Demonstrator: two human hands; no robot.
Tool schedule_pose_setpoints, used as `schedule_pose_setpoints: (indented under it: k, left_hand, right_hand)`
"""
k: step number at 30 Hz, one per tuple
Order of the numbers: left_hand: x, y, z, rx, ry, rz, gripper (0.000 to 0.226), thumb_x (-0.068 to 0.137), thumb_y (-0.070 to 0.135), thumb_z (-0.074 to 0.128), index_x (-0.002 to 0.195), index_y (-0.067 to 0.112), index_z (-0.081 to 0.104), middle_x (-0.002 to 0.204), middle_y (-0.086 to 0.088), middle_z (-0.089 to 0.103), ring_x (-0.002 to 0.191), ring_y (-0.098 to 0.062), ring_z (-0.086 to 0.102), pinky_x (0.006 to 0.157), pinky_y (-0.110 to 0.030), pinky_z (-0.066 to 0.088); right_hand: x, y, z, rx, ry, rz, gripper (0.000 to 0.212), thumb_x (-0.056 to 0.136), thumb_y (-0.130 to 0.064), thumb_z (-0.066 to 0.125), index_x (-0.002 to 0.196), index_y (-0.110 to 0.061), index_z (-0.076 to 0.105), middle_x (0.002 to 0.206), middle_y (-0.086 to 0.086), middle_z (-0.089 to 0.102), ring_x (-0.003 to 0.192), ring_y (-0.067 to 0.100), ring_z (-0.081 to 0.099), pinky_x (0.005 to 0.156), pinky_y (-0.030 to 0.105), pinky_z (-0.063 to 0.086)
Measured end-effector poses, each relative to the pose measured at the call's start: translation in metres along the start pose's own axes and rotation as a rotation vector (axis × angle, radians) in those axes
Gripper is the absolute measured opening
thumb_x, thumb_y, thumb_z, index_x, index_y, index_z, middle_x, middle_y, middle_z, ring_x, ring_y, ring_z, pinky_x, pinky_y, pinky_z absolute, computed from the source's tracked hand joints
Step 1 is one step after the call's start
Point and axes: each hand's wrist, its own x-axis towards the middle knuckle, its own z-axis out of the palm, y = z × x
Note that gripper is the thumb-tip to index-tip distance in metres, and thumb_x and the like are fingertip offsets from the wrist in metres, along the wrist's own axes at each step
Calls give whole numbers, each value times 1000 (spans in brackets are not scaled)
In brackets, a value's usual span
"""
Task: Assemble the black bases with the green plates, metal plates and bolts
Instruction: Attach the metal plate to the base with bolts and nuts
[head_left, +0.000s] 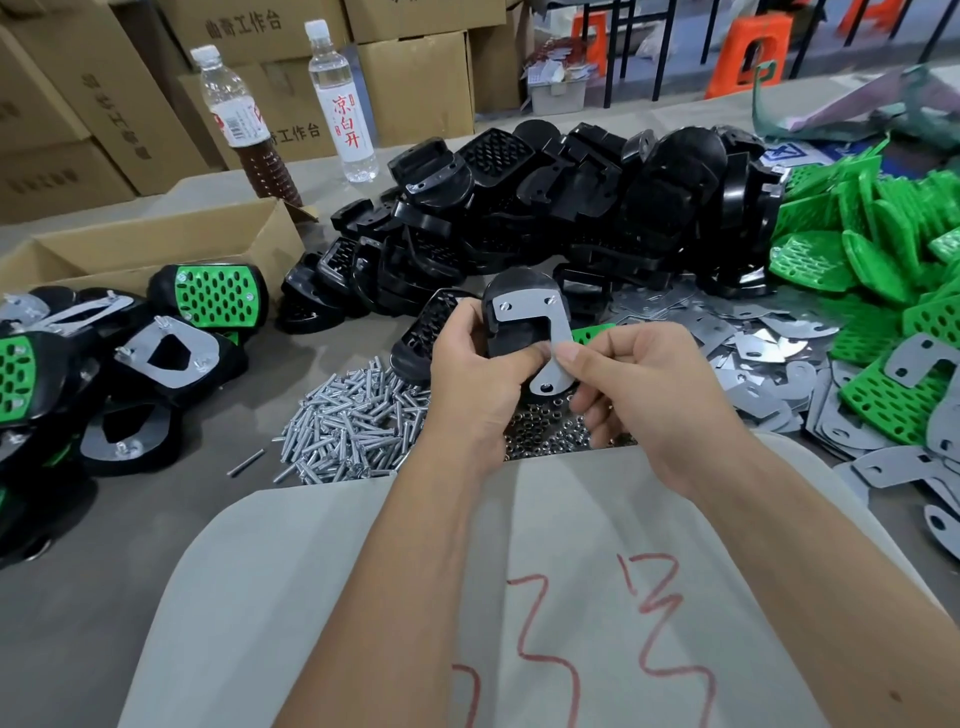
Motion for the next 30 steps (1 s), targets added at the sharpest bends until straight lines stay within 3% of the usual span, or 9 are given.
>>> schedule_pose_setpoints:
  k: [3,8,12,15,20,24,30]
  left_hand:
    - [-2,1,0,16,-26,-2,38,78,-12,79,101,12,62,102,-20,73,90,-27,68,89,-58,58]
    - [-3,1,0,10,-36,-10,39,76,-12,79,99,14,62,93,-8,72,85,-23,68,79,-48,58]
    - [-6,-1,1,73,-24,43,36,71,1,79,100,16,63,93,-7,74,85,-23,69,77,-47,59]
    - [-7,0,2,134,-48,71,35,77,4,79,106,17,64,99,-9,76,96,-31,72,84,-52,60]
    - [-6,4,-5,66,-136,-17,47,80,-3,80,114,28,67,105,-3,77,99,-20,72,85,-44,62]
    - [-9,6,-4,-50,-126,-106,60,78,-17,77,126,15,62,111,-10,74,113,-34,71,103,-59,54]
    - [-10,6,-4,-22,-114,-128,61,76,-19,77,125,16,62,120,-14,74,116,-35,70,105,-59,52]
  right_hand:
    - [-2,1,1,62,19,29,33,99,-18,71,84,11,65,53,8,61,41,14,53,41,27,51]
    - [-4,2,6,68,61,6,31,100,-19,71,79,4,66,51,6,60,40,15,54,43,28,53]
    - [-3,6,7,53,90,-17,30,99,-20,72,79,2,66,51,4,60,40,14,55,44,29,54]
    - [-1,7,5,56,124,-43,29,98,-20,73,80,2,67,52,3,61,41,15,55,43,28,53]
    - [0,7,5,62,166,-97,29,97,-20,74,72,-8,68,52,3,60,42,14,55,44,27,53]
    - [0,6,4,19,176,-129,27,96,-20,76,73,-7,69,53,3,61,42,14,57,45,29,54]
    - [-1,8,5,1,190,-128,27,95,-18,77,76,-2,68,51,2,60,41,13,57,43,29,55]
